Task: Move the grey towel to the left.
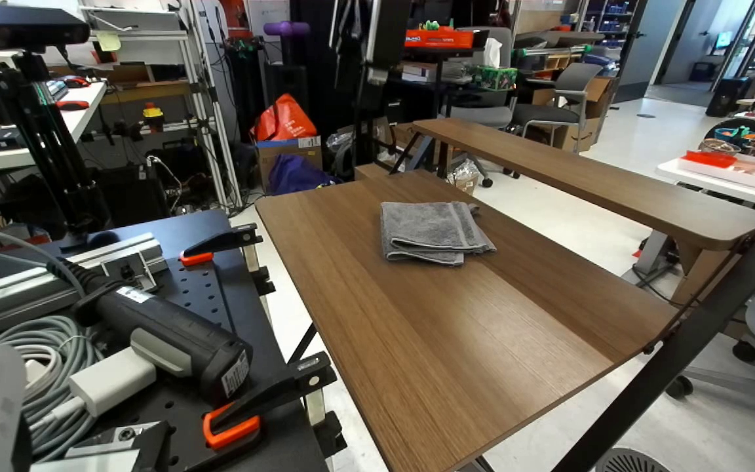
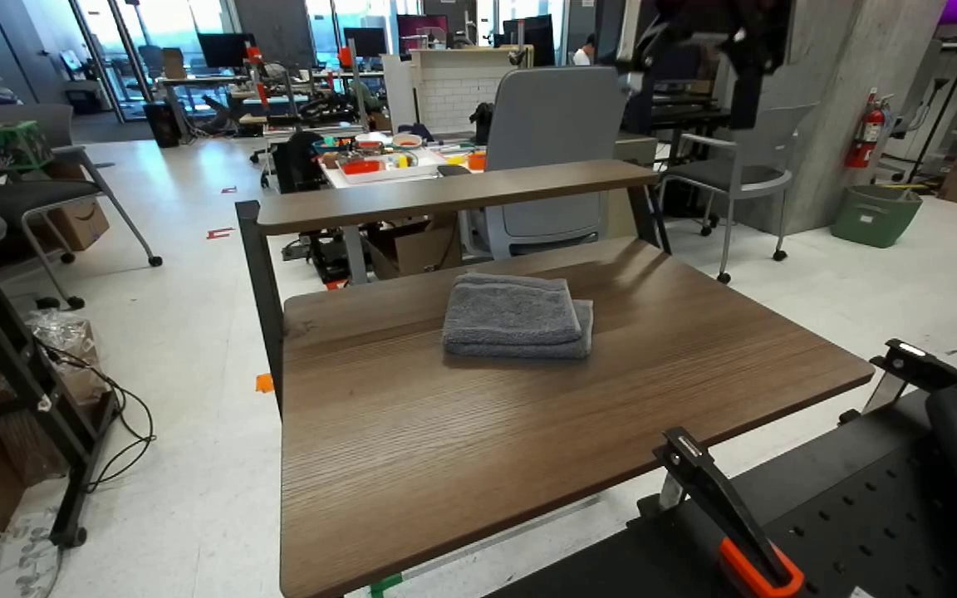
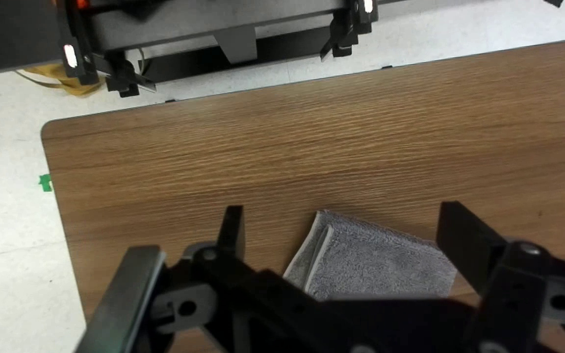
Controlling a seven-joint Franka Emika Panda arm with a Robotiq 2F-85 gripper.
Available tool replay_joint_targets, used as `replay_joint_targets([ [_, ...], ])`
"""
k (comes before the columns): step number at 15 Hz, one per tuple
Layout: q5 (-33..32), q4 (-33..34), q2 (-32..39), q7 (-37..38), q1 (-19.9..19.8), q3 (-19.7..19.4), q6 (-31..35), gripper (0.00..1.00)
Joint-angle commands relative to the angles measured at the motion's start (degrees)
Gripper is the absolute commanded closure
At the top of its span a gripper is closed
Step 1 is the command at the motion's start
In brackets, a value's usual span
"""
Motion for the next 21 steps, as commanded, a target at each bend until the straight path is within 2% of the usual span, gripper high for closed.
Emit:
replay_joint_targets([
  [1, -2.3, 9.1, 12.3, 2.3, 1.5, -0.3, 2.5, 0.0],
  [5, -5.3, 17.6, 22.9, 7.5, 3.9, -2.0, 6.5, 0.0],
  [9, -9.8, 24.9, 31.3, 13.8, 7.9, -4.6, 10.3, 0.0],
  [15, -9.7, 34.5, 41.3, 15.4, 10.7, -6.6, 9.6, 0.0],
  [21, -8.7, 42.0, 48.6, 14.2, 10.8, -6.6, 10.3, 0.0],
])
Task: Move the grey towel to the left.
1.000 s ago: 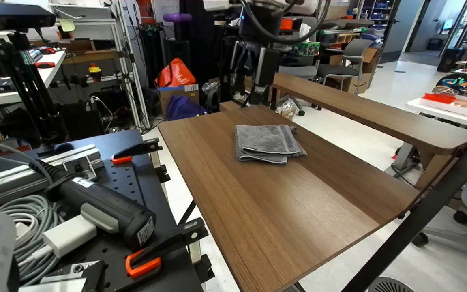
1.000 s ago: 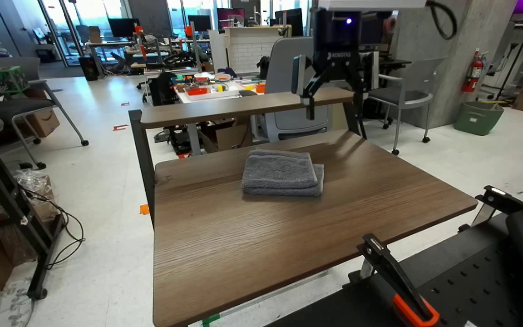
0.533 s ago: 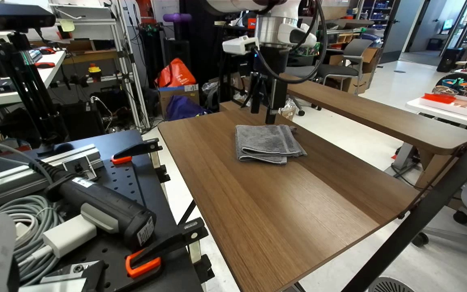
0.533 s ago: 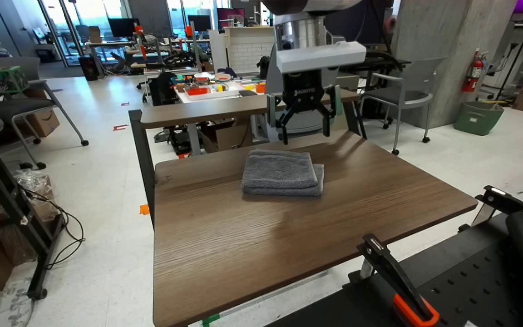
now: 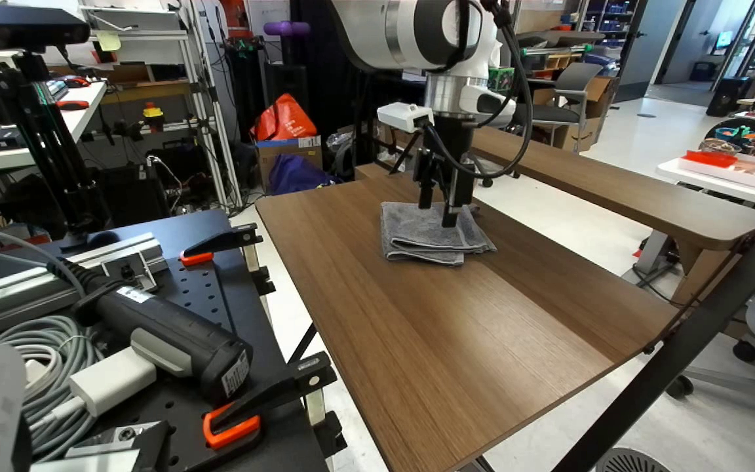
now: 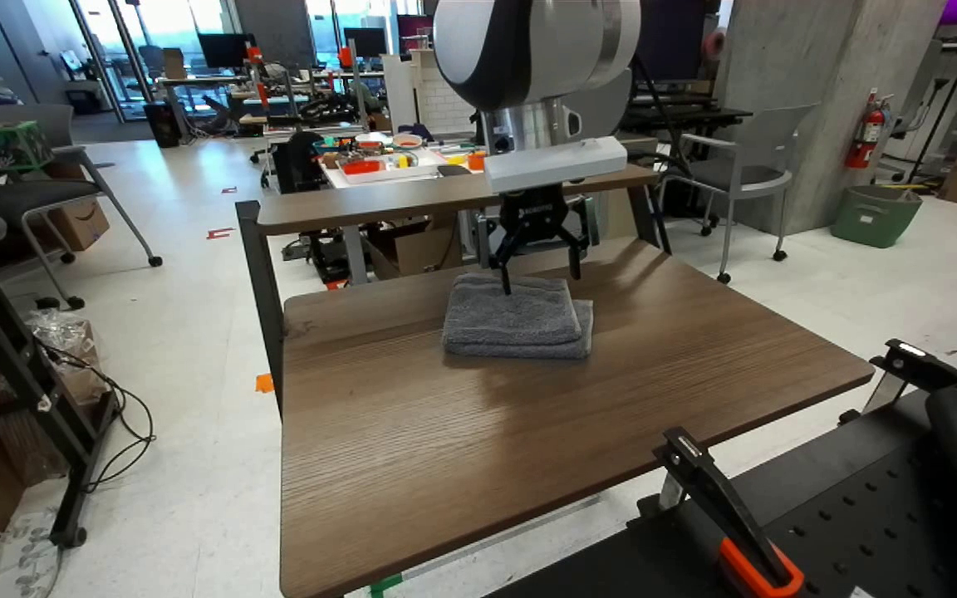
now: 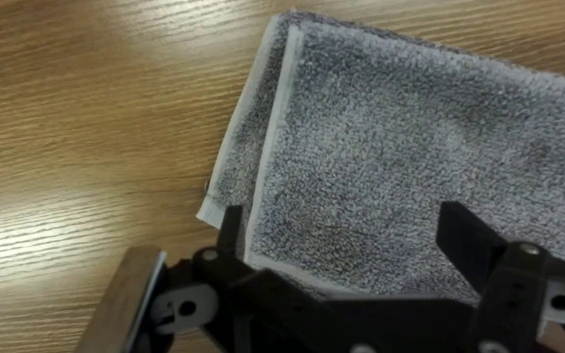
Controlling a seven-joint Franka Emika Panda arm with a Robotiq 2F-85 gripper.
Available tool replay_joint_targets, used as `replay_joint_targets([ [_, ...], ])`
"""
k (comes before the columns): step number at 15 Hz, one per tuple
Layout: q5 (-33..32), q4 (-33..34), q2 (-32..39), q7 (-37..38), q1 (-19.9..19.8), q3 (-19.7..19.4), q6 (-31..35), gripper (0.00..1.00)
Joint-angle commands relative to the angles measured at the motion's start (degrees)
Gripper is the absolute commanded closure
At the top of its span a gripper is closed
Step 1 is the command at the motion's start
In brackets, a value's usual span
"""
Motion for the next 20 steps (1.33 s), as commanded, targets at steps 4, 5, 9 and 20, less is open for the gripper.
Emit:
replay_joint_targets([
  [4, 0.6, 9.6, 8.3, -1.4, 1.5, 0.2, 0.1, 0.0],
  [5, 0.6, 10.6, 9.3, -1.6, 1.9, 0.3, 0.1, 0.0],
  [9, 0.3, 13.2, 12.6, -3.2, 3.4, 1.1, -0.7, 0.0],
  [20, -0.1, 12.5, 14.8, -17.7, 7.8, 8.1, -5.7, 0.0],
])
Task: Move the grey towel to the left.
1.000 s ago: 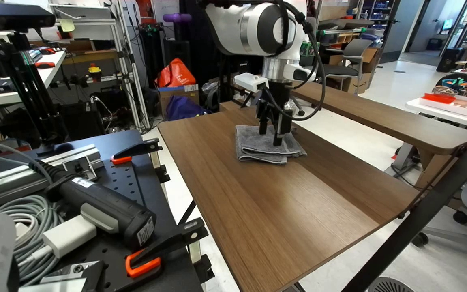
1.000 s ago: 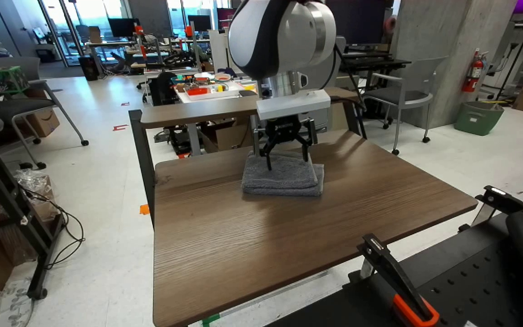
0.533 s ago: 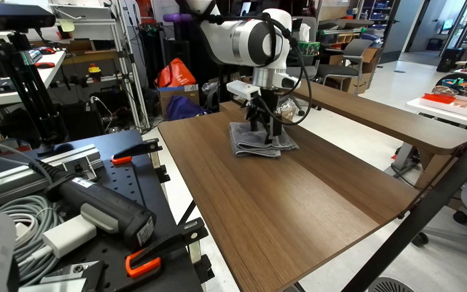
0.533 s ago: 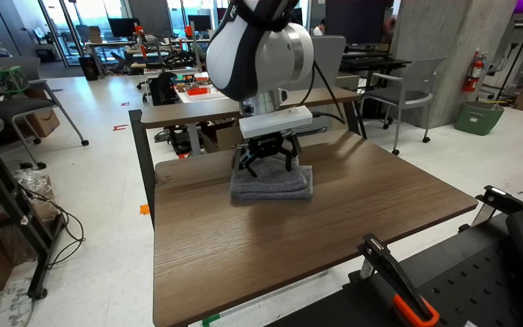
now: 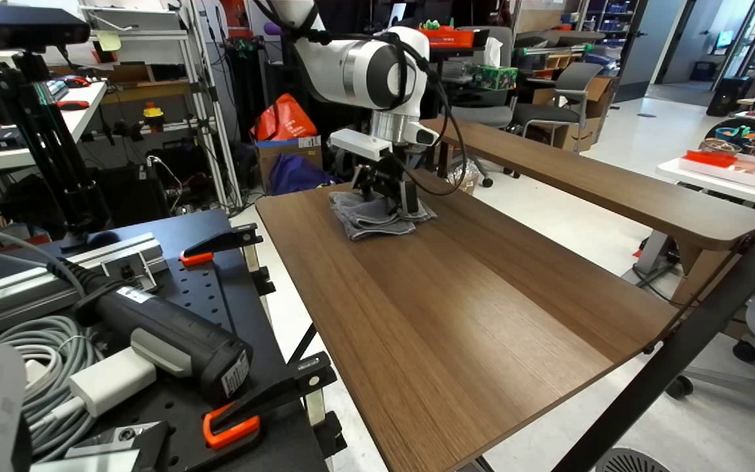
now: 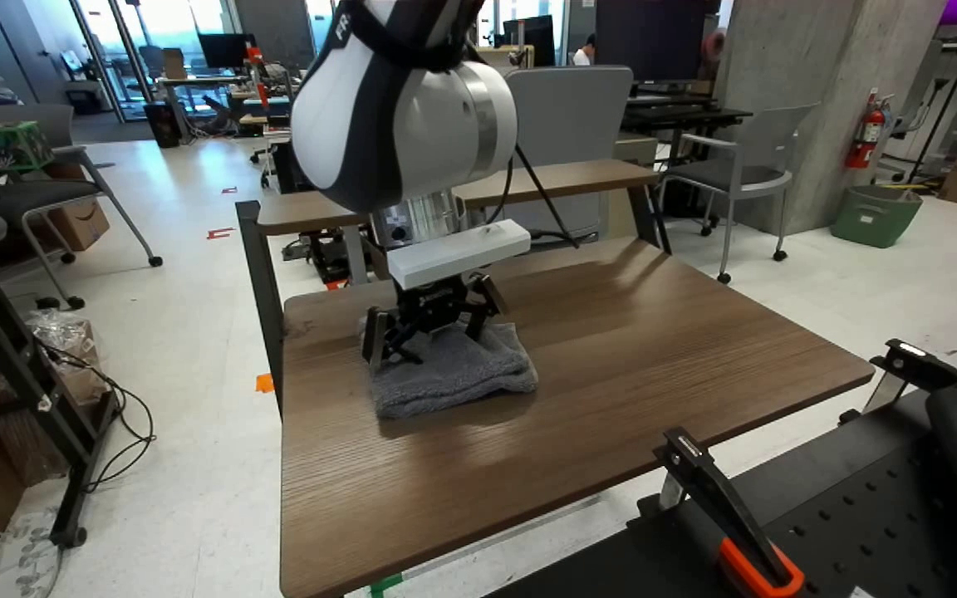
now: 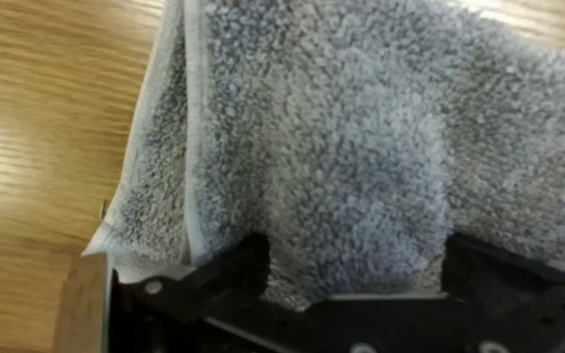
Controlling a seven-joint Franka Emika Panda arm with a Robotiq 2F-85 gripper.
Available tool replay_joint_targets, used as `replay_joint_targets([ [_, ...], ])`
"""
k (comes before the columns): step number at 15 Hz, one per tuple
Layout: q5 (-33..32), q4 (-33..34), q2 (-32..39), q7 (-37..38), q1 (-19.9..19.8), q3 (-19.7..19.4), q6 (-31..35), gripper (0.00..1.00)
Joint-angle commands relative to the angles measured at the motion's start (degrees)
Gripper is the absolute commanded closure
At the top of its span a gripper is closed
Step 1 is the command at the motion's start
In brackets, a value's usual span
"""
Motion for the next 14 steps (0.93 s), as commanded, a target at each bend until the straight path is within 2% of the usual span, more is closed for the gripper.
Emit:
replay_joint_targets([
  [1, -0.4, 1.2, 2.9, -6.4, 0.9, 3.4, -3.5, 0.0],
  [7, -1.4, -1.0, 1.7, -13.1, 2.8, 5.6, -11.0, 0.0],
  [14, -3.5, -6.1, -4.3, -10.2, 3.6, 3.6, -14.3, 0.0],
])
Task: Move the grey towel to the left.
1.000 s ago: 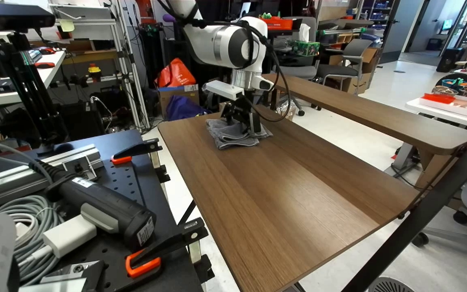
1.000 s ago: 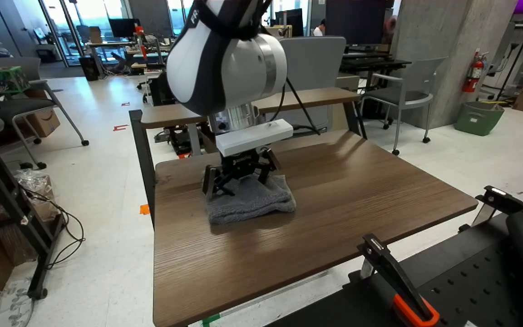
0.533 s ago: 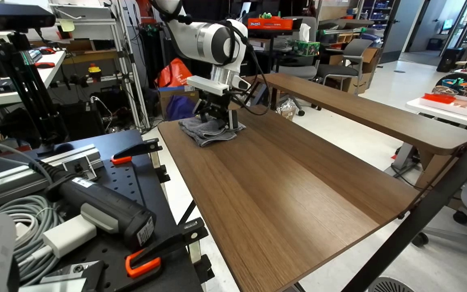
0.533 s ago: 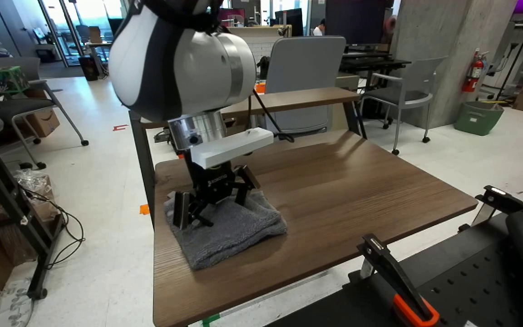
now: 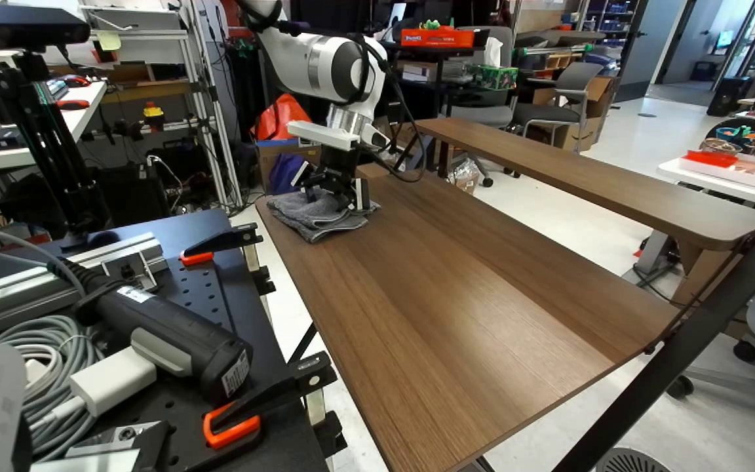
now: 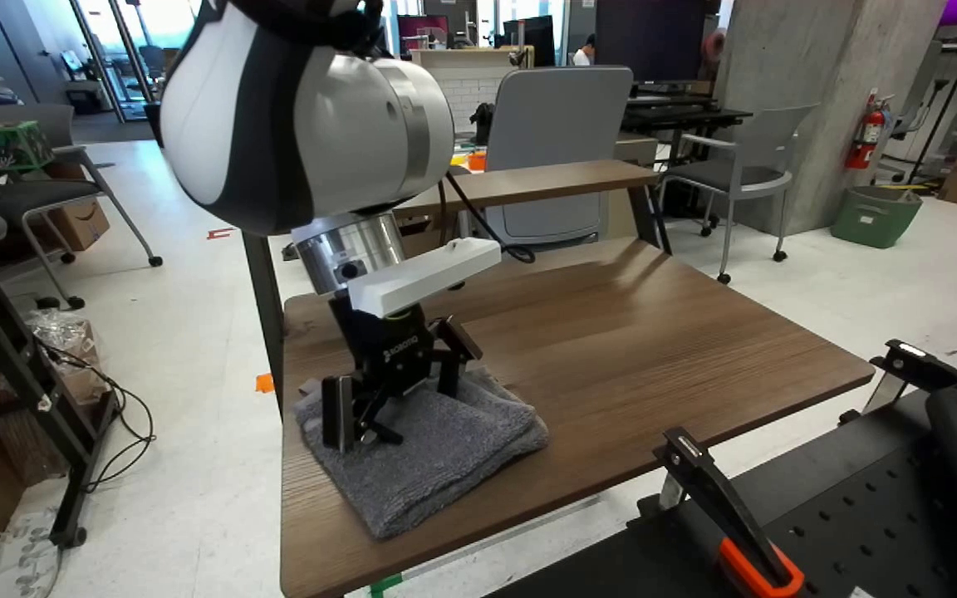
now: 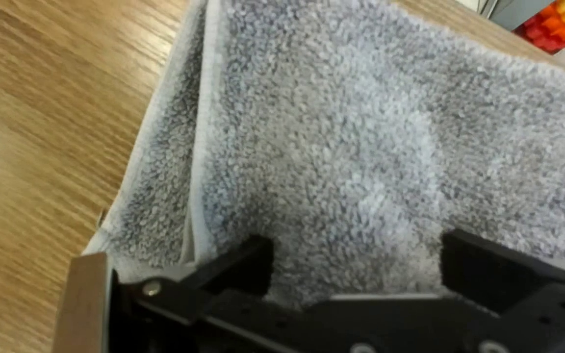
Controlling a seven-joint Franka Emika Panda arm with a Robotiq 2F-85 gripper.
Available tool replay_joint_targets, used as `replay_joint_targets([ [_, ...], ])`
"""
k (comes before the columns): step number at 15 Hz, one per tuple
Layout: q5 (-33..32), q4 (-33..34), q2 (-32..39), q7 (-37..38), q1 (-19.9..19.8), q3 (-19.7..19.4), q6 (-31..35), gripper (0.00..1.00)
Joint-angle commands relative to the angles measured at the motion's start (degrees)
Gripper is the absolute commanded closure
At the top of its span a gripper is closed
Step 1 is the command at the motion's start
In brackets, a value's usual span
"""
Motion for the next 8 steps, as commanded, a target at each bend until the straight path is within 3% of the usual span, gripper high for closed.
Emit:
replay_joint_targets([
  [1, -2.4, -4.9, -4.5, 1.7, 0.2, -1.3, -1.9, 0.0],
  [7, -4.1, -13.4, -16.3, 0.4, -1.0, -1.0, -1.9, 0.0],
  [8, -2.8, -8.3, -10.9, 1.0, -1.0, -0.4, -1.2, 0.0],
])
